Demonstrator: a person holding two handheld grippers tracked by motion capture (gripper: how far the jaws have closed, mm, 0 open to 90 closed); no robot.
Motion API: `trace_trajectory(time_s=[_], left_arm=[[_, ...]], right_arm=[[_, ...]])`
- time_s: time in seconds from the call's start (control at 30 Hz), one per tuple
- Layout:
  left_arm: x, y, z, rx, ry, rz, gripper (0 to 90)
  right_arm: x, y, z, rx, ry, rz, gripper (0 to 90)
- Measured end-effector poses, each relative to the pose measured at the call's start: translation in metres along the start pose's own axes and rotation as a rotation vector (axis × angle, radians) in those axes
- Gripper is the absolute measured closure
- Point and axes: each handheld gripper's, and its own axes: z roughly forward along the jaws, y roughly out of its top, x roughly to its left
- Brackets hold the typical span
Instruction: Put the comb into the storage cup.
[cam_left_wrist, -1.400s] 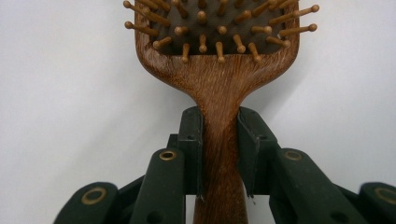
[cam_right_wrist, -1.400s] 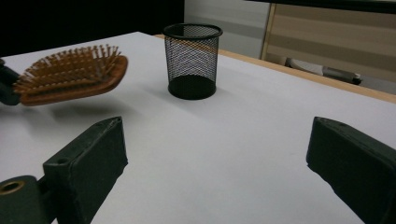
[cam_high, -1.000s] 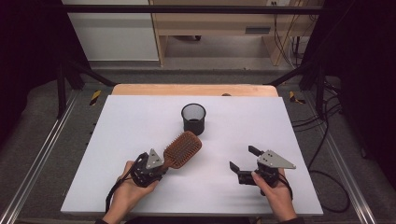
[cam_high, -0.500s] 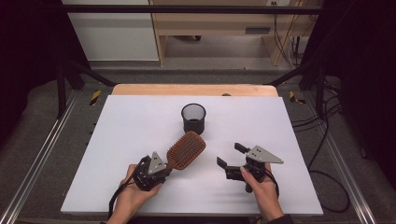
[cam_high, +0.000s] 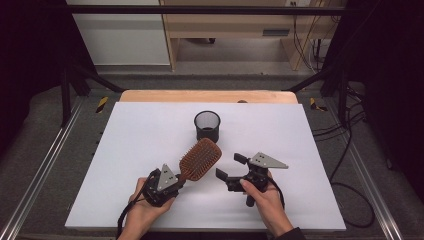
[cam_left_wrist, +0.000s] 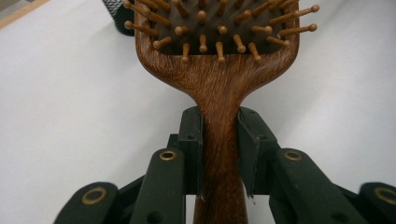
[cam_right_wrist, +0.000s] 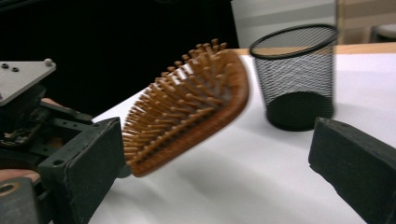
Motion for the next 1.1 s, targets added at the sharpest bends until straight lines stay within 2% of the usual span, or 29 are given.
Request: trace_trajectory(time_s=[0.1,0.17,0.27,0.47,0.57,0.7,0.9,1.03,1.1], left_arm=[[0.000,0.000,0.000,-0.006,-0.009,0.000,72.8],[0.001,-0.001,-0.001,-0.019,-0.016,0.000,72.8],[0.001,0.000,-0.003,-0.037,-0.016,0.002,72.9],[0.000,-0.002,-0.006,-0.067,-0.032,0.012,72.8],[0.000,-0.001,-0.009,-0.082,-0.026,0.014,72.8],[0.000,0.000,-0.011,-0.102,-0.015,0.007,72.8],[0.001,-0.002,-0.016,-0.110,0.001,0.018,72.8],[0.004,-0.002,-0.018,-0.122,0.005,0.009,72.8],[0.005,-0.003,-0.019,-0.131,0.007,0.003,72.8]], right_arm=[[0.006,0.000,0.006,0.009,0.018,0.011,4.7],[0.008,-0.002,0.012,0.025,0.018,0.034,4.9],[0.011,-0.004,0.021,0.041,0.046,0.066,5.6],[0.023,0.001,0.036,0.038,0.116,0.134,10.4],[0.025,0.005,0.040,0.037,0.125,0.164,12.3],[0.025,0.011,0.044,0.009,0.137,0.216,14.0],[0.026,0.017,0.051,0.003,0.146,0.231,16.3],[0.027,0.022,0.053,-0.006,0.152,0.246,18.9],[0.028,0.024,0.054,-0.007,0.156,0.236,20.8]])
